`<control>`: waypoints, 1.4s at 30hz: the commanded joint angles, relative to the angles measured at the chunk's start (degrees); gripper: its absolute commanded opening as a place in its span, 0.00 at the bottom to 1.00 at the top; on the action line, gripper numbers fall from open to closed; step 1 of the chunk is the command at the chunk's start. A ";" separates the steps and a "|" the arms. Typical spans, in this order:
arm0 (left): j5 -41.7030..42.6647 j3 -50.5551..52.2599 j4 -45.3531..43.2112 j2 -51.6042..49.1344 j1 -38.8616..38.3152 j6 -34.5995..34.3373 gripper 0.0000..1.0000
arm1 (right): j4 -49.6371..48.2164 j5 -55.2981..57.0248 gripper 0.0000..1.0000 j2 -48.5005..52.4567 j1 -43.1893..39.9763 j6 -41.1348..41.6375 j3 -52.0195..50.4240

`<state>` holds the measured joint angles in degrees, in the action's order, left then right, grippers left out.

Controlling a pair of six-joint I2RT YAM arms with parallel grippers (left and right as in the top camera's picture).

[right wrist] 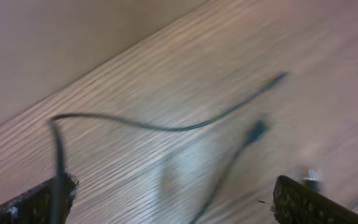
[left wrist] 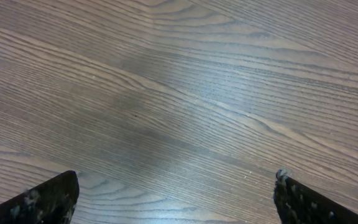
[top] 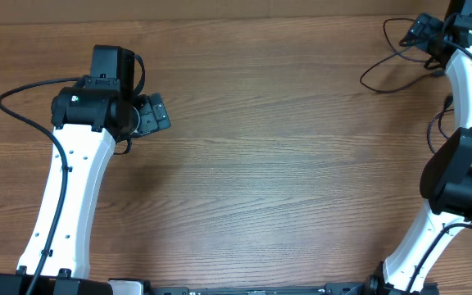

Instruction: Untangle cables

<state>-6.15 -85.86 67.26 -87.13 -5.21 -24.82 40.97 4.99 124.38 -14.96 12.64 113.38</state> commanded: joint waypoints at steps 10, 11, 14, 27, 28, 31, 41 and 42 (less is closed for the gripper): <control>0.22 -0.55 -0.20 0.02 0.20 1.27 1.00 | -15.80 -61.96 1.00 -0.74 0.92 -0.24 -0.39; 0.22 -0.55 -0.22 0.02 0.20 1.27 1.00 | -14.97 -62.10 1.00 -0.85 1.22 -0.26 -0.39; 0.22 -0.55 -0.22 0.02 0.20 1.27 1.00 | -9.51 -58.53 1.00 -1.86 2.32 -0.74 -0.39; 0.22 -0.55 -0.22 0.02 0.20 1.27 1.00 | 24.55 -6.99 1.00 -21.22 16.76 -5.49 -0.39; 0.22 -0.55 -0.22 0.02 0.20 1.29 1.00 | 26.77 -7.02 1.00 -22.23 17.88 -4.68 -0.39; 0.22 -0.55 -0.22 0.02 0.22 1.27 0.99 | 30.88 -7.21 1.00 -23.37 20.31 -4.55 -0.39; 0.22 -0.55 -0.22 0.02 0.20 1.27 1.00 | 34.16 -7.61 1.00 -23.10 22.36 -4.55 -0.61; 0.22 -0.55 -0.20 0.02 0.20 1.27 1.00 | 34.16 -7.61 1.00 -23.10 22.36 -4.57 -0.61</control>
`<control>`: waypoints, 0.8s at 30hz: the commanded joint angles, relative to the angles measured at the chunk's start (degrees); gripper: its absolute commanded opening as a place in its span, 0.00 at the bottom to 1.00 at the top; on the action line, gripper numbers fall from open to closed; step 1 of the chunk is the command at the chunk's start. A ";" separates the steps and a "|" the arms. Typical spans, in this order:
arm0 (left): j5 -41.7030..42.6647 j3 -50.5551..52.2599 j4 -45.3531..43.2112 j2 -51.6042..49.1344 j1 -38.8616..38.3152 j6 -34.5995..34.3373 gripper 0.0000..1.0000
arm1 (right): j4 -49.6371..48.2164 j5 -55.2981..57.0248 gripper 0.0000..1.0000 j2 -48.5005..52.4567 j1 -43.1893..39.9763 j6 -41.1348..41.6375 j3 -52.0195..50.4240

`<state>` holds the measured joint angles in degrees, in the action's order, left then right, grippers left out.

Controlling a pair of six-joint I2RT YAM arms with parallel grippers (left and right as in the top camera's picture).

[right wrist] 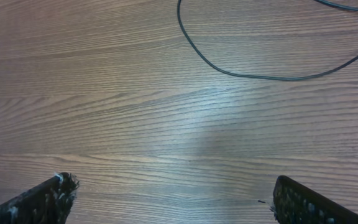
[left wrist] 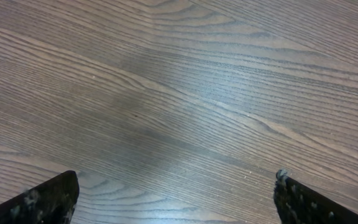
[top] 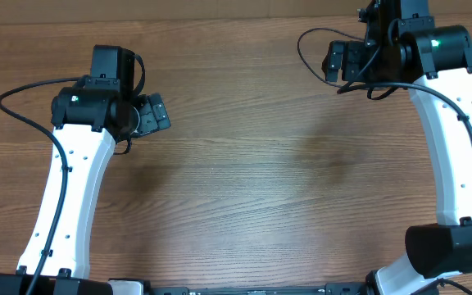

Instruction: Untangle cables

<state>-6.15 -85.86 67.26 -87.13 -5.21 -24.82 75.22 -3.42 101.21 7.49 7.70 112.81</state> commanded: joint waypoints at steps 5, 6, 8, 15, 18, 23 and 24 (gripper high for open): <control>0.22 -0.55 -0.22 0.02 0.20 1.29 0.99 | -0.09 0.81 1.00 0.07 -0.09 0.37 -0.04; 0.22 -0.55 -0.22 0.02 0.20 1.27 1.00 | -0.07 0.81 1.00 0.07 -0.09 0.37 -0.04; 0.22 -0.55 -0.22 0.02 0.20 1.29 0.99 | -0.09 0.81 1.00 0.07 -0.11 0.39 -0.04; 0.22 -0.55 -0.22 0.02 0.22 1.29 0.99 | -0.09 0.81 1.00 0.07 -0.09 0.39 -0.04; -0.24 -0.55 -0.15 0.02 0.22 2.16 1.00 | -0.09 0.81 1.00 0.07 -0.09 0.37 -0.04; -0.24 -0.55 0.02 0.04 0.20 2.19 1.00 | -0.09 0.81 1.00 0.07 -0.09 0.39 -0.04; -0.39 -0.55 0.02 0.28 0.22 2.47 1.00 | -0.09 0.81 1.00 0.07 -0.09 0.39 -0.04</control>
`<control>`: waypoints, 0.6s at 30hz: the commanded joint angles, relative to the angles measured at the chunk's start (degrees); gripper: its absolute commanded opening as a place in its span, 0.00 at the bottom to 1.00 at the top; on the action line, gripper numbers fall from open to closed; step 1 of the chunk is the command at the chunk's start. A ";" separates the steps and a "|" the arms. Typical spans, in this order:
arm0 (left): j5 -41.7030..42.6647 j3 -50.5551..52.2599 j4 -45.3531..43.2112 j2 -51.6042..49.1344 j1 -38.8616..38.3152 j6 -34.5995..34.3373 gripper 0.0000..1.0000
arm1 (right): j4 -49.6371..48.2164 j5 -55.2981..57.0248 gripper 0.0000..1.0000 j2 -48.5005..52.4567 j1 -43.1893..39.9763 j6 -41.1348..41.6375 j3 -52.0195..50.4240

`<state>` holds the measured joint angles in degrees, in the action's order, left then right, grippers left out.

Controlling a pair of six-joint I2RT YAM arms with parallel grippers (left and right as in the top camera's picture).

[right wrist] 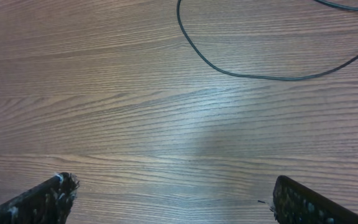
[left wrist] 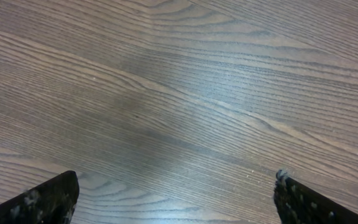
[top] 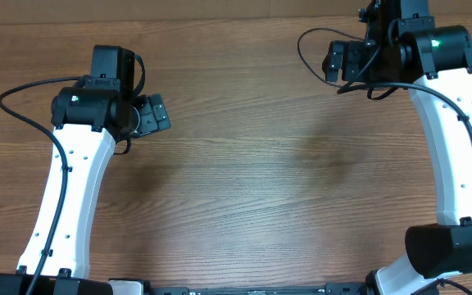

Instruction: Untangle cables

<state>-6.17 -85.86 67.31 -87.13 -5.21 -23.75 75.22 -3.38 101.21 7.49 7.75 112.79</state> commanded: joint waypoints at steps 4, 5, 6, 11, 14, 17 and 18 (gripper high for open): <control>0.09 1.20 -3.10 3.32 -0.42 -0.94 1.00 | -0.09 0.76 1.00 0.07 -0.09 0.35 -0.02; 0.31 2.62 -6.03 4.48 -0.70 -0.92 1.00 | -0.09 0.76 1.00 0.07 -0.09 0.33 -0.02; 0.28 4.04 -8.39 5.55 -0.87 -0.90 1.00 | -0.09 0.76 1.00 0.07 -0.09 0.35 -0.02; 0.26 18.51 -21.33 16.68 -1.18 -0.90 1.00 | -0.09 0.74 1.00 0.07 -0.09 0.33 -0.02; 0.48 29.99 -31.78 25.40 -1.18 -0.92 1.00 | -0.09 0.76 1.00 0.07 -0.09 0.33 -0.02; 0.50 38.84 -39.93 32.41 -1.18 -0.98 1.00 | -0.09 0.76 1.00 0.07 -0.09 0.33 -0.02; 0.52 42.05 -43.12 34.84 -1.18 -1.36 0.99 | -0.09 0.74 1.00 0.07 -0.09 0.35 -0.02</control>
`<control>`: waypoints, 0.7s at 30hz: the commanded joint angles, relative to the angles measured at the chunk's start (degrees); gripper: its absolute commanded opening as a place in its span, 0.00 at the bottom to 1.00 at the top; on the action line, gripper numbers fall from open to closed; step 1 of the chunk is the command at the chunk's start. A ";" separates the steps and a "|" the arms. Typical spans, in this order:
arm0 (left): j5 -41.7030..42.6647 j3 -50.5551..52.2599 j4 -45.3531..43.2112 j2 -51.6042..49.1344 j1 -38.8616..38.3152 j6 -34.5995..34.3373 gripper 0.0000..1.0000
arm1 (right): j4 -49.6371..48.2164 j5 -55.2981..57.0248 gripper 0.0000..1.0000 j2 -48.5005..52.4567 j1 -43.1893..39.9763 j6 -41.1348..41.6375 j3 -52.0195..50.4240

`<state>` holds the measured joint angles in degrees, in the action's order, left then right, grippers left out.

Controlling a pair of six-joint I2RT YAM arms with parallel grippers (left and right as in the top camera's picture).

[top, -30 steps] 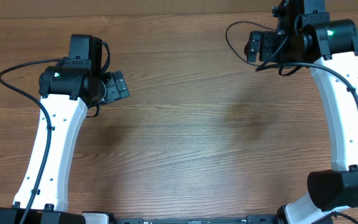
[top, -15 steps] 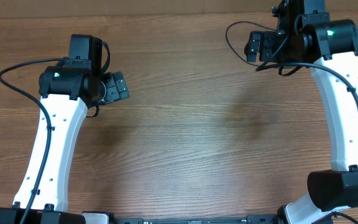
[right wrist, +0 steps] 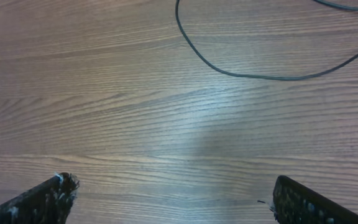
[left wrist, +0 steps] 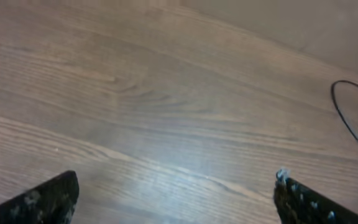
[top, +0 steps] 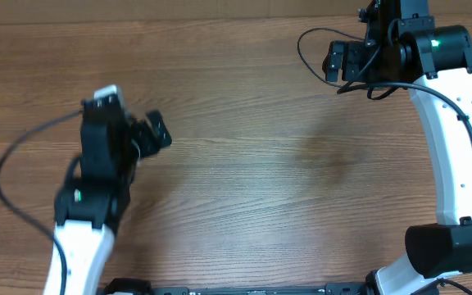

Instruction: Untangle cables

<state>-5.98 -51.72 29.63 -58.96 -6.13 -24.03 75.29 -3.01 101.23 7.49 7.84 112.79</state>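
A thin black cable [right wrist: 253, 76] curves across the wooden table ahead of my right gripper [right wrist: 173, 182], which is open over bare wood. From overhead, that cable [top: 301, 49] loops just left of the right gripper [top: 340, 61] at the back right. My left gripper [left wrist: 176, 182] is also open, with only wood between its fingers. A loop of black cable [left wrist: 347, 115] shows far off at the right of the left wrist view. Overhead, the left gripper [top: 156, 133] sits mid-left and the arm is blurred.
The wooden table [top: 244, 180] fills the overhead view. Its back edge [top: 179, 22] runs along the top, and it also shows as the back edge [left wrist: 260, 37] in the left wrist view. Both white arms reach in from the front edge.
The left arm has swung: its forearm now points more steeply up the overhead view, and its wrist camera faces the table's back edge with a cable loop in sight. The right arm has not moved.
At first my right gripper was open at the far back-right corner, over a cable. Later it stood open further left along the back, with the cable curving ahead of it, and it has stayed there. The left gripper stayed open and still until its arm shifted now.
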 commanded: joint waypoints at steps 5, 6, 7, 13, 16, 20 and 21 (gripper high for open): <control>0.33 26.29 -24.13 21.40 -0.26 -3.48 1.00 | -0.15 0.37 1.00 0.04 -0.09 0.24 -0.02; 0.31 28.55 -26.43 23.30 -0.26 -3.45 1.00 | -0.15 0.39 1.00 0.04 -0.09 0.26 -0.02; 0.26 32.09 -30.03 26.32 -0.26 -3.43 1.00 | -0.15 0.39 1.00 0.04 -0.09 0.26 -0.02; -1.01 41.35 -35.39 37.73 0.04 -3.37 1.00 | -0.15 0.39 1.00 0.04 -0.09 0.26 -0.02; -1.01 46.53 -38.73 43.19 0.90 -3.37 1.00 | -0.15 0.39 1.00 0.04 -0.09 0.24 -0.02; -1.03 51.41 -38.97 50.42 1.27 -2.73 1.00 | -0.15 0.39 1.00 0.04 -0.09 0.26 -0.02; -1.07 51.43 -37.09 52.02 1.36 -2.67 0.99 | -0.15 0.39 1.00 0.04 -0.09 0.24 -0.02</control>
<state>-6.24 -1.56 -9.78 -10.83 -5.45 -27.03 75.31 -2.94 101.23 7.49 7.88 112.79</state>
